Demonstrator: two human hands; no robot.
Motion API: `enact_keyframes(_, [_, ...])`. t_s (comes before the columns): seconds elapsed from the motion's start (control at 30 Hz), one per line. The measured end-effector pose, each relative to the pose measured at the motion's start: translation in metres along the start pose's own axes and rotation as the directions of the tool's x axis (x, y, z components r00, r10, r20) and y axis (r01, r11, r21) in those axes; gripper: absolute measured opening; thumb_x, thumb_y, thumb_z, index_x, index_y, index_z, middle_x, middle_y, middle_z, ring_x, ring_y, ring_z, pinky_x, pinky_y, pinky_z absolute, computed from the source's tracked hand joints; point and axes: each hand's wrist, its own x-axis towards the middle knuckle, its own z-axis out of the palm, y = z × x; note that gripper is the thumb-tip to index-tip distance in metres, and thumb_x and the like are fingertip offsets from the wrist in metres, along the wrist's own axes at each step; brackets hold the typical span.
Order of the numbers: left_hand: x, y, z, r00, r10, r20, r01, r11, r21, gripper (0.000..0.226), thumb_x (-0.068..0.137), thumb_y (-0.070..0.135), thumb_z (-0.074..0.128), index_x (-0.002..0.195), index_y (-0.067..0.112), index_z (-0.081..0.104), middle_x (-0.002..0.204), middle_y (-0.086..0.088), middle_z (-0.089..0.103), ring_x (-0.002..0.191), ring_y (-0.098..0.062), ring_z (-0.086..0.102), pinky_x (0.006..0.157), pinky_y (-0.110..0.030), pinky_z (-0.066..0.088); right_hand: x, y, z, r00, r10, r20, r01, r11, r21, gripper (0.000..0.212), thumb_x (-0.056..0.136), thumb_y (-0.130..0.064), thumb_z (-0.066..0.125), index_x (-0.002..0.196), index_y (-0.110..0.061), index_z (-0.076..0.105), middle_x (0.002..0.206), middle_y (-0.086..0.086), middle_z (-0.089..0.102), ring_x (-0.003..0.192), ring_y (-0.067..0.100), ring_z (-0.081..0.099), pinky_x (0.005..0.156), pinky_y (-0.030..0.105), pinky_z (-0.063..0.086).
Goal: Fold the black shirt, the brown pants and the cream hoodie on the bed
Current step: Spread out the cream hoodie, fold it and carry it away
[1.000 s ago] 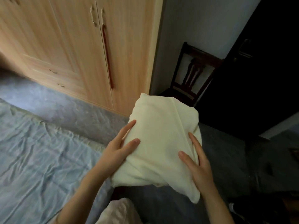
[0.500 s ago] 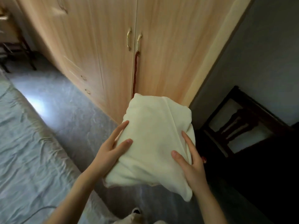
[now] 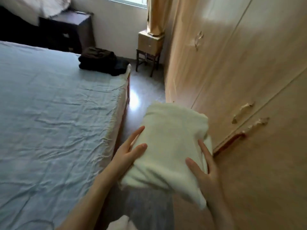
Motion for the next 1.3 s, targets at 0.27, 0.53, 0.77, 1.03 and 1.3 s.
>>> enact_keyframes(0.27, [0.117, 0.013, -0.05, 0.949, 0.059, -0.309, -0.029, 0.995, 0.1, 0.056, 0.082, 0.037, 0.063, 0.135, 0.044, 0.048, 0.143, 0.015, 0.048, 0.127, 0.005, 0.046, 0.096, -0.006, 0.039, 0.184, -0.013, 0.069, 0.961, -0.089, 0.263, 0.093, 0.996, -0.004, 0.069, 0.068, -0.043, 0.076, 0.133, -0.049, 0.054, 0.129, -0.032, 0.055, 0.115, -0.015, 0.052, 0.092, 0.015, 0.048])
enact_keyframes(0.53, [0.288, 0.008, -0.149, 0.935, 0.086, -0.343, -0.02, 0.981, 0.191, 0.06, 0.076, 0.059, 0.062, 0.134, 0.057, 0.044, 0.139, 0.028, 0.048, 0.127, 0.003, 0.047, 0.105, -0.029, 0.04, 0.361, -0.006, 0.183, 0.939, -0.106, 0.328, 0.109, 0.994, 0.008, 0.067, 0.069, -0.047, 0.076, 0.13, -0.057, 0.052, 0.132, -0.023, 0.057, 0.113, -0.011, 0.055, 0.095, 0.024, 0.049])
enact_keyframes(0.77, [0.43, 0.018, -0.219, 0.919, 0.062, -0.39, 0.02, 0.979, 0.202, 0.064, 0.075, 0.065, 0.062, 0.136, 0.059, 0.04, 0.133, 0.038, 0.048, 0.12, 0.011, 0.049, 0.094, -0.019, 0.044, 0.51, -0.018, 0.267, 0.919, -0.075, 0.387, 0.08, 0.997, 0.004, 0.066, 0.07, -0.048, 0.08, 0.128, -0.06, 0.051, 0.124, -0.031, 0.056, 0.1, -0.023, 0.054, 0.072, -0.001, 0.044])
enact_keyframes(1.03, [0.602, -0.006, -0.266, 0.858, 0.05, -0.511, 0.046, 0.984, 0.173, 0.061, 0.075, 0.064, 0.061, 0.132, 0.061, 0.041, 0.128, 0.044, 0.047, 0.117, 0.017, 0.048, 0.084, -0.002, 0.041, 0.705, -0.001, 0.352, 0.876, -0.052, 0.479, 0.065, 0.998, -0.011, 0.06, 0.076, -0.035, 0.075, 0.128, -0.055, 0.052, 0.119, -0.035, 0.052, 0.096, -0.025, 0.053, 0.07, -0.001, 0.043])
enact_keyframes(1.3, [0.785, -0.007, -0.304, 0.702, 0.003, -0.713, 0.087, 0.992, 0.089, 0.063, 0.074, 0.063, 0.062, 0.133, 0.062, 0.04, 0.132, 0.037, 0.048, 0.119, 0.012, 0.049, 0.095, -0.02, 0.042, 0.938, -0.008, 0.454, 0.735, -0.015, 0.678, 0.112, 0.989, -0.1, 0.067, 0.066, -0.06, 0.073, 0.126, -0.069, 0.045, 0.115, -0.046, 0.045, 0.108, -0.002, 0.053, 0.088, 0.024, 0.043])
